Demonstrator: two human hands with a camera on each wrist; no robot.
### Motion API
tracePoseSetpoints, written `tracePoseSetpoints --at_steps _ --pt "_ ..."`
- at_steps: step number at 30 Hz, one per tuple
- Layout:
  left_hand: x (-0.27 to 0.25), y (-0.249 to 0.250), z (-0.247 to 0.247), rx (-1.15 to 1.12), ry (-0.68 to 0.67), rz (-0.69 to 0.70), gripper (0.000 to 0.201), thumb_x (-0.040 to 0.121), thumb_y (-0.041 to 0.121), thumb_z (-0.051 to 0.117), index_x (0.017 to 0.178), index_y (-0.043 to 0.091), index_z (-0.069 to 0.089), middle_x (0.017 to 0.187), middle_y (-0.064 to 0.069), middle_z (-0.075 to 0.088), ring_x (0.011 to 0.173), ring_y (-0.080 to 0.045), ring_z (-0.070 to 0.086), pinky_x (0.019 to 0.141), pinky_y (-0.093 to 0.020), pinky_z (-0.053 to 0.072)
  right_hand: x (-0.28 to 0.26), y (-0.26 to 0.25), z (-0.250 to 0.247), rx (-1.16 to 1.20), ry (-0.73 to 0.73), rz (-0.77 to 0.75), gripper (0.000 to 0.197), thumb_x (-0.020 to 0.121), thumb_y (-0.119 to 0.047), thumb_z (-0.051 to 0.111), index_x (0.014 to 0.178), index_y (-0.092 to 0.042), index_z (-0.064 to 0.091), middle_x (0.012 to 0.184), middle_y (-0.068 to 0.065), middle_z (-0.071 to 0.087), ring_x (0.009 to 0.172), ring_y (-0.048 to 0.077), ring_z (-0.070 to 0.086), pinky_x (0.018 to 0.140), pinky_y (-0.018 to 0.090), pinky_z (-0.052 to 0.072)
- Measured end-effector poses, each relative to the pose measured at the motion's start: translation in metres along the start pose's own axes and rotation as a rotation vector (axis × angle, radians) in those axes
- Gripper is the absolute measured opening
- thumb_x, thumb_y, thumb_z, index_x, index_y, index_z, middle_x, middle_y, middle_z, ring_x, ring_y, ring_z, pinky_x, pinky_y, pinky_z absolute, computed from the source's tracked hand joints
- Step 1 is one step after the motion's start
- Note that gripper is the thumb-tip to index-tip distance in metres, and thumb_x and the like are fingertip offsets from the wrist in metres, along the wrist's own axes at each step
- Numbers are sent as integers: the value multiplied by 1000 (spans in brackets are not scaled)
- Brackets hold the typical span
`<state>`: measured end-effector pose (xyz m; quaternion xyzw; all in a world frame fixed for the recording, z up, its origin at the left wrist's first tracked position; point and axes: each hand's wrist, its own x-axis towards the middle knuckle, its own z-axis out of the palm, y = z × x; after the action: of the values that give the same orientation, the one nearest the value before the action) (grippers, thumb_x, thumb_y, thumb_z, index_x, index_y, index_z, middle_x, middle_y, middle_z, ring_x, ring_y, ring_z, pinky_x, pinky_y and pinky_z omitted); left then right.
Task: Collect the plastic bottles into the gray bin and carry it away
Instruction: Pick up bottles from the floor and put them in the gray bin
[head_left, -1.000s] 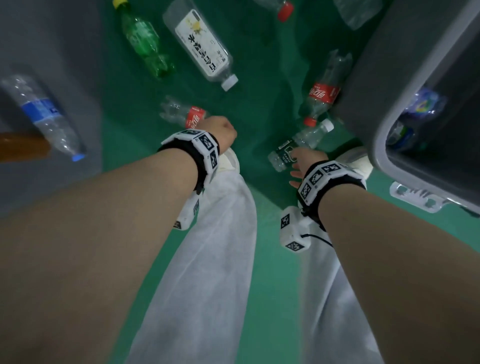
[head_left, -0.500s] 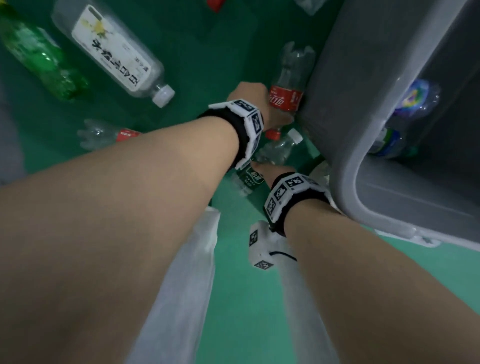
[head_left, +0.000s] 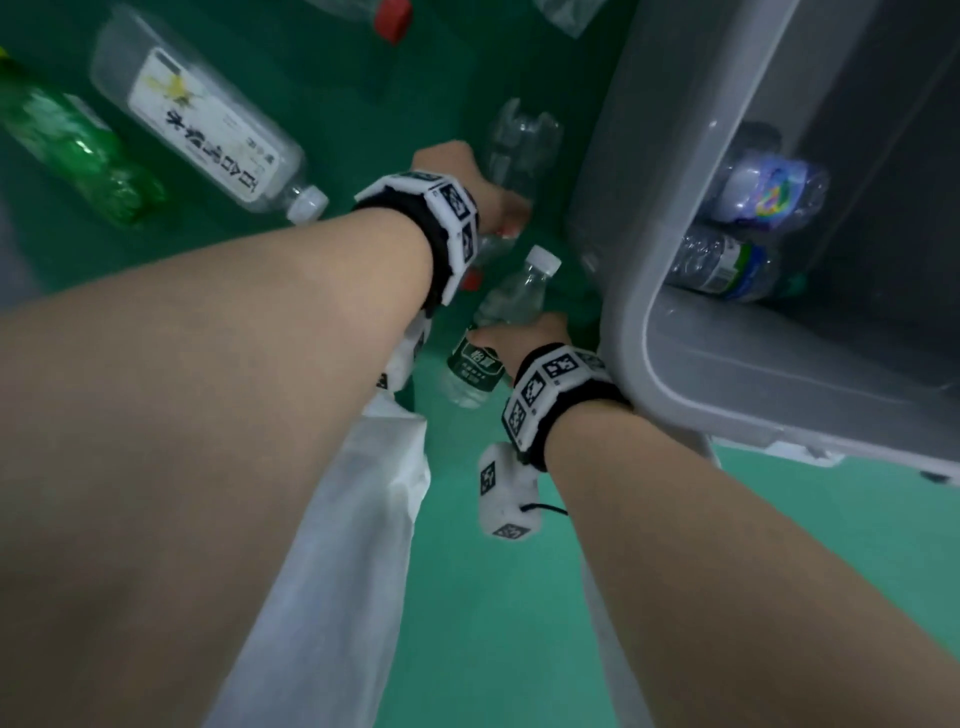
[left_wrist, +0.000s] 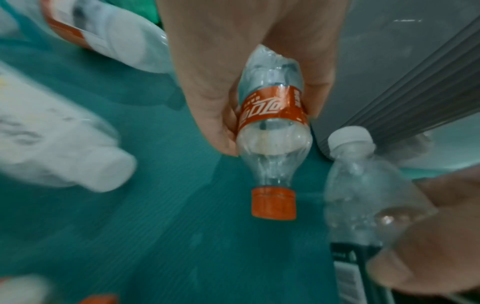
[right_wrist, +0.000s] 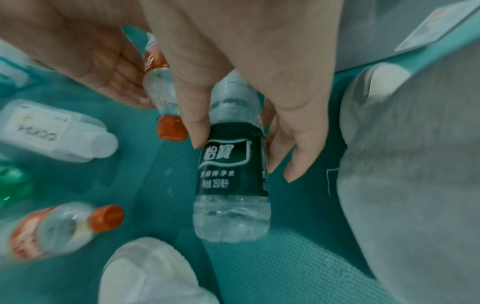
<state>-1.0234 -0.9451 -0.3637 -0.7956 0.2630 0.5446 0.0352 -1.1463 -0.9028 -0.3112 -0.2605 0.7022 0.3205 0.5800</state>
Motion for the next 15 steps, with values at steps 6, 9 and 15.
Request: tracePoseSetpoints --at_steps 6,9,15 --pt "-67 -48 -49 20 -17 -171 48 63 47 73 97 17 60 91 -2 65 71 -16 59 64 -26 51 -35 10 18 -23 91 -9 85 78 -18 76 143 -9 23 134 10 51 117 29 55 94 30 44" --pt "-105 -58 -76 -79 24 -216 61 55 46 76 106 17 58 98 -3 64 81 -20 62 75 -32 56 -72 10 23 -23 63 -63 68 77 -18 76 129 -11 33 113 7 59 91 25 59 79 32 44" --pt "-162 -45 -122 -166 140 -161 63 60 39 77 115 17 56 111 -1 61 100 -21 60 88 -35 53 -136 3 23 -86 15 -171 59 72 -28 79 111 -20 37 79 -6 49 64 9 48 73 35 41"
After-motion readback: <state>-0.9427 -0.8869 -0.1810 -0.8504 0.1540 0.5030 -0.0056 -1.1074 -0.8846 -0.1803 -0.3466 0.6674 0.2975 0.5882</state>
